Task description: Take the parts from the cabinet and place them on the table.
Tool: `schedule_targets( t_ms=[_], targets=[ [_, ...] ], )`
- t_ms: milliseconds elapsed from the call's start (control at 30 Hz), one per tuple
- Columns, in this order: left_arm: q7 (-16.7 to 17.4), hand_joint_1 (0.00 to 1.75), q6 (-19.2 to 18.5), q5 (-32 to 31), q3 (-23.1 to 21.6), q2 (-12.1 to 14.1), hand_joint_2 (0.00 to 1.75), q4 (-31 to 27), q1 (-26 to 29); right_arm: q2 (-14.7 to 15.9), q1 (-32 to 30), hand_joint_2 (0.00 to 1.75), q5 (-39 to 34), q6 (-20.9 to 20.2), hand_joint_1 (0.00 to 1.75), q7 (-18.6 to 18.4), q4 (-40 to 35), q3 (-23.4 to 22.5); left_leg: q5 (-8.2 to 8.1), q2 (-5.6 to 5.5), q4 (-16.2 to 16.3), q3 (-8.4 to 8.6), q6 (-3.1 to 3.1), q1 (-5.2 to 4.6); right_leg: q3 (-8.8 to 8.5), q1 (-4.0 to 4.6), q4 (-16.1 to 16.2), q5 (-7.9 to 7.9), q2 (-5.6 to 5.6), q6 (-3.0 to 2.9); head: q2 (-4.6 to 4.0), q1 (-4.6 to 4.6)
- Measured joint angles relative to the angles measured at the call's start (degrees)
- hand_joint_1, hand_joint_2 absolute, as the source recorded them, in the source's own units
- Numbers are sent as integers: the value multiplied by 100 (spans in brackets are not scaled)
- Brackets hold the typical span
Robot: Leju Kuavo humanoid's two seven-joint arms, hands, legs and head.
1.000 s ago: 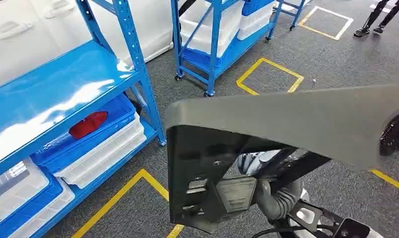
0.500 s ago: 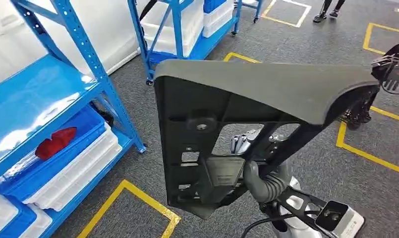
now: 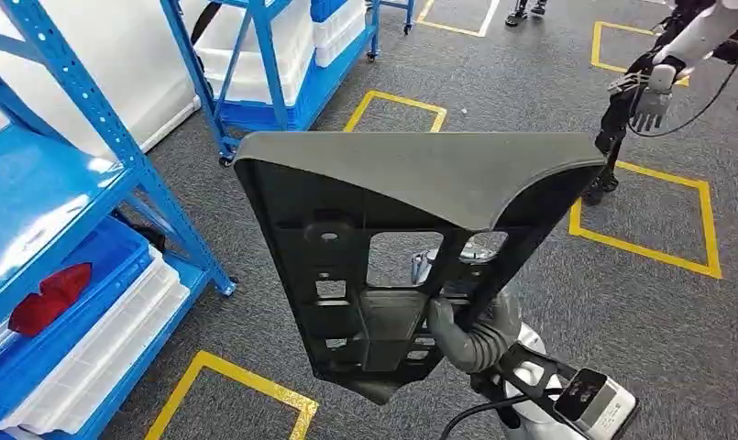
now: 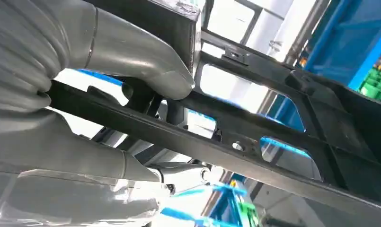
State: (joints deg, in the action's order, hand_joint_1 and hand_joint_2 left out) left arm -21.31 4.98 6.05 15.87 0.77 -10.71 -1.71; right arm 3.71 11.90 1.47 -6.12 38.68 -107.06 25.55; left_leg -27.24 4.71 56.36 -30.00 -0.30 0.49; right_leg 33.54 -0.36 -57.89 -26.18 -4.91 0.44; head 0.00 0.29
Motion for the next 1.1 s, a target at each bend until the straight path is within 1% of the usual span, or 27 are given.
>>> schedule_targets(
  t_ms=[33,133,167,200,233,300,333,367,400,467,500,533,567,600,633,667,700,733,767,833,867,900,933,967,1000,1033,1100],
  targets=[
    [13,0,4,0,0,-20,175,0,2,20,-29,175,-20,-6,175,37,-2,-2,-22,37,20,-2,-37,-34,7,34,2,35,46,-46,0,-15],
    [72,0,42,-2,2,-57,175,0,5,116,-132,175,-70,-9,175,61,-15,-35,-31,190,-5,37,-121,-29,51,71,-18,37,247,-120,0,-9],
    [90,0,42,-7,2,-61,175,0,3,149,-169,175,-70,0,175,62,-26,-57,-72,245,4,28,-157,-27,19,12,40,78,328,-178,0,-11],
    [118,0,46,-13,2,-70,175,0,1,170,-208,175,-70,9,175,61,-37,-74,-185,-31,120,16,-181,8,9,3,58,88,381,-202,-2,-22],
    [134,0,48,-22,2,-85,175,0,11,190,-219,175,-72,9,175,61,-46,-87,-399,-246,439,-111,-183,27,15,2,58,96,427,-233,0,-33],
    [169,0,59,-33,11,-85,175,0,43,212,-273,175,-83,13,175,61,-46,-96,-854,-410,1432,-565,-205,32,25,20,56,104,569,-258,0,-40],
    [175,0,61,-33,17,-85,175,0,57,234,-310,175,-90,15,175,61,-46,-103,-955,-428,1828,-762,-211,30,27,36,53,106,648,-266,0,-42],
    [177,0,61,-33,24,-85,175,0,72,253,-340,175,-90,13,175,61,-46,-105,-896,-429,1938,-838,-206,30,23,49,50,107,733,-267,0,-37],
    [177,0,64,-33,28,-85,175,0,76,269,-354,175,-96,13,175,61,-46,-109,-690,-434,1735,-770,-187,29,18,55,43,107,815,-267,0,-40],
    [179,0,70,-11,44,-88,175,0,65,291,-346,175,-138,15,175,61,-46,-133,-127,-529,780,-363,-123,29,0,63,22,105,965,-263,0,-40],
    [182,0,72,2,63,-85,175,0,69,300,-340,175,-160,18,175,61,-46,-153,85,-762,267,-156,-83,29,-1,57,18,102,1027,-255,0,-40],
    [195,0,70,7,85,-88,175,0,77,319,-326,175,-184,26,175,61,-46,-182,12,-919,129,-102,-65,34,28,81,-5,114,1085,-217,0,-24],
    [195,0,57,13,101,-94,175,0,69,341,-325,175,-210,35,175,61,-50,-203,-11,-884,72,-61,-75,22,75,47,-13,135,1156,-174,0,-46],
    [230,0,50,11,120,-94,175,0,67,376,-341,175,-245,63,175,61,-52,-241,-5,-841,78,-72,-55,-4,95,14,4,156,1201,-132,0,-33],
    [271,0,50,11,129,-92,175,0,47,405,-370,175,-267,101,175,61,-70,-273,10,-791,72,-66,-31,-18,96,-2,30,181,1262,-91,0,-44],
    [319,0,55,11,133,-96,175,0,45,439,-388,175,-280,111,175,61,-98,-293,58,-719,-14,-40,19,10,109,22,44,200,1326,-47,0,-33],
    [339,0,59,15,138,-105,175,0,47,470,-419,175,-291,109,175,64,-122,-306,103,-619,-70,-17,57,35,128,15,-38,129,1087,-49,0,-31],
    [341,0,70,22,142,-105,175,0,50,492,-416,175,-291,98,175,61,-153,-310,115,-556,-96,-20,92,21,271,44,-307,-79,790,-31,0,-20],
    [346,0,85,31,151,-105,175,0,68,505,-418,175,-293,85,175,64,-171,-310,117,-481,-94,-29,99,10,483,28,-751,-320,659,-3,0,-22],
    [324,0,101,42,171,-109,175,0,94,529,-440,175,-304,55,175,64,-175,-310,111,-319,-90,-36,106,-5,877,-13,-1585,-646,571,46,0,-24],
    [311,0,81,39,177,-109,175,0,99,540,-449,175,-304,30,175,61,-179,-310,110,-236,-85,-40,104,-5,960,-36,-1765,-654,555,71,0,-22],
    [298,0,42,31,179,-109,175,0,95,564,-469,175,-304,6,175,62,-209,-313,105,-170,-84,-40,97,-3,894,-60,-1651,-541,535,91,0,-22],
    [295,0,20,15,179,-112,175,0,85,594,-489,175,-300,2,175,61,-258,-321,98,-100,-76,-39,86,0,669,-87,-1242,-318,495,108,0,-20],
    [295,0,9,15,179,-114,175,0,76,608,-496,175,-297,0,175,64,-297,-323,81,-43,-56,-36,60,5,357,-104,-682,-87,403,120,0,-22],
    [295,0,-2,15,179,-114,175,0,68,614,-497,175,-291,0,175,64,-332,-323,59,7,-21,-36,27,7,57,-106,-181,70,195,127,0,-20],
    [295,0,-13,15,181,-109,175,0,64,623,-500,175,-280,0,175,62,-363,-323,22,43,10,-42,-23,-41,-9,-45,-38,-23,26,76,0,-22],
    [278,0,-44,15,184,-112,175,0,55,643,-526,175,-243,-7,175,63,-417,-321,-10,142,27,-15,-98,-36,34,-35,-34,13,182,-12,0,-29]
  ],
)
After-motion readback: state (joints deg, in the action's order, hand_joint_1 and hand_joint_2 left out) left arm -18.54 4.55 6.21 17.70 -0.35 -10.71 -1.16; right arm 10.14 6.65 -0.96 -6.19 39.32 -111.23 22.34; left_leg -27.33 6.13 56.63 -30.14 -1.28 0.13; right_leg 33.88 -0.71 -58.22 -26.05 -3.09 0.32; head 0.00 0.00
